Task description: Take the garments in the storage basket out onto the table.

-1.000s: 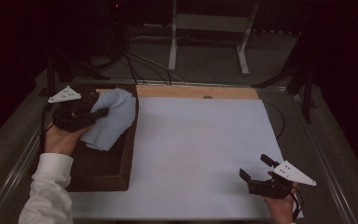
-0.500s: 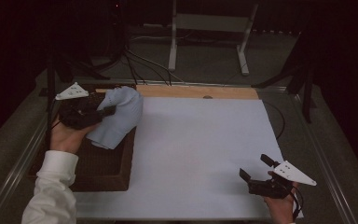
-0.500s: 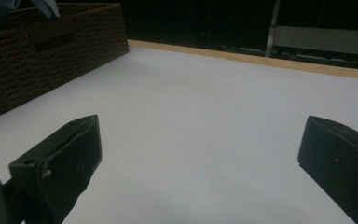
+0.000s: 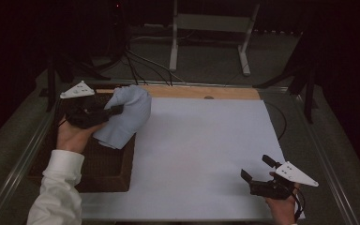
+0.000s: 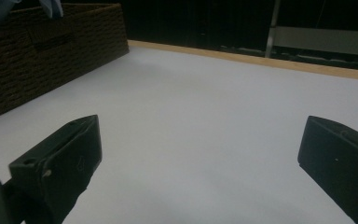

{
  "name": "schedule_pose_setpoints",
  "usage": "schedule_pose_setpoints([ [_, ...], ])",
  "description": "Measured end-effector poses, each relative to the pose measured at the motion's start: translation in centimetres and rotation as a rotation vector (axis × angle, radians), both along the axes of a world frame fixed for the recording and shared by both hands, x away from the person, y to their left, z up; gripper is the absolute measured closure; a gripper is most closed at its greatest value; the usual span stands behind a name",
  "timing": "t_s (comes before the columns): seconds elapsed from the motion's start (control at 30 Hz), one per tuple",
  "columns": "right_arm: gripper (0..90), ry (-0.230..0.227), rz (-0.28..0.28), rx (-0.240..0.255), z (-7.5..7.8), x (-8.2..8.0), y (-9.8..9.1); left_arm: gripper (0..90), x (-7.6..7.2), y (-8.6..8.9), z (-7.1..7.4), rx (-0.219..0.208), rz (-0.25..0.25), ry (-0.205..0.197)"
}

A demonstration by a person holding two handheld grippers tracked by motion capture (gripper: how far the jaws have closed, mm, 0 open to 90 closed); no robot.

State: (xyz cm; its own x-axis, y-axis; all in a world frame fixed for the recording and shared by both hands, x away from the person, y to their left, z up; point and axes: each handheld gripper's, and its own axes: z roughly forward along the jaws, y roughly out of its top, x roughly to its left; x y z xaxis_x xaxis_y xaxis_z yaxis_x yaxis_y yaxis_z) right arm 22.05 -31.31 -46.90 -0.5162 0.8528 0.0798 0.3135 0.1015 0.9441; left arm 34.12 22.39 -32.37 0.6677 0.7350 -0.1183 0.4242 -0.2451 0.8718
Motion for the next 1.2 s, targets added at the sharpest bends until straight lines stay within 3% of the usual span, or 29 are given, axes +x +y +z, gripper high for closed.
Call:
schedule_pose_setpoints([
  [0.3, 0.0, -0.001, -0.001, 0.001, 0.0, 0.0, 0.0, 74.7, 0.3, -1.2, -0.1, 0.002, -0.019, -0.002],
  [0.57, 0.0, -0.001, -0.001, 0.002, 0.0, 0.0, -0.1, 74.7, 0.6, -2.2, -0.1, -0.035, -0.053, -0.004],
  [1.2, 0.0, -0.003, -0.001, 0.001, 0.1, 0.0, -0.1, 74.6, 1.0, -4.1, -0.5, -0.012, -0.07, -0.003],
])
